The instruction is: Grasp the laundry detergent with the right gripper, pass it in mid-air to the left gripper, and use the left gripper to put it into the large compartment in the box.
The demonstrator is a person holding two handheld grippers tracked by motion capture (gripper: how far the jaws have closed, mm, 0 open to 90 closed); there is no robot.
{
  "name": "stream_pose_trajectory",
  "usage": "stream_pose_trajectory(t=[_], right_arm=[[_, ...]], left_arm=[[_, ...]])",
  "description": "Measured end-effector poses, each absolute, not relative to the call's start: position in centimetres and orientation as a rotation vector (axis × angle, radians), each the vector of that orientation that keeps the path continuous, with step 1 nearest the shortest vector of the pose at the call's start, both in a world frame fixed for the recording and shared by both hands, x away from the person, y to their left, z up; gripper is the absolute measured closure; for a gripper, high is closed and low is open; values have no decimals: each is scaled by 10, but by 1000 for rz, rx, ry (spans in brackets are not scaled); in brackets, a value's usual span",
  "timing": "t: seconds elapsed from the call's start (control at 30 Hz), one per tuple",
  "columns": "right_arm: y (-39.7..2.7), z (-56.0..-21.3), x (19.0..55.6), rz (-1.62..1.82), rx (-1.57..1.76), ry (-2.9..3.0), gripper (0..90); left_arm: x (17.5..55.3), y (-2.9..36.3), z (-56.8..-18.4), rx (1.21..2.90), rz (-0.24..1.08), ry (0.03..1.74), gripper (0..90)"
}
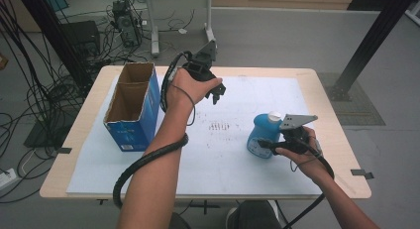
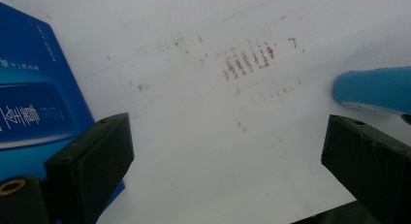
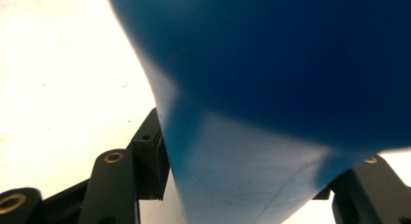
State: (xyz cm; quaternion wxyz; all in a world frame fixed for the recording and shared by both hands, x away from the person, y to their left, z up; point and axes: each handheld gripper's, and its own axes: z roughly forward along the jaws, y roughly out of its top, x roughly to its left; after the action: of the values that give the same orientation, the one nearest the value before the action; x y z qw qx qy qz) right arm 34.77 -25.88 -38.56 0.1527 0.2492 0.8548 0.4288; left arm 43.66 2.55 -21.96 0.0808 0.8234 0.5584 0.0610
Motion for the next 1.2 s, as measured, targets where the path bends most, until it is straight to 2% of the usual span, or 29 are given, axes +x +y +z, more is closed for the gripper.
stream_pose_trajectory(t=[1.2], right_arm=[[-259, -386, 348, 1233, 726, 2451, 422]], left_arm=[[435, 27, -217, 2468, 193, 1667, 51]])
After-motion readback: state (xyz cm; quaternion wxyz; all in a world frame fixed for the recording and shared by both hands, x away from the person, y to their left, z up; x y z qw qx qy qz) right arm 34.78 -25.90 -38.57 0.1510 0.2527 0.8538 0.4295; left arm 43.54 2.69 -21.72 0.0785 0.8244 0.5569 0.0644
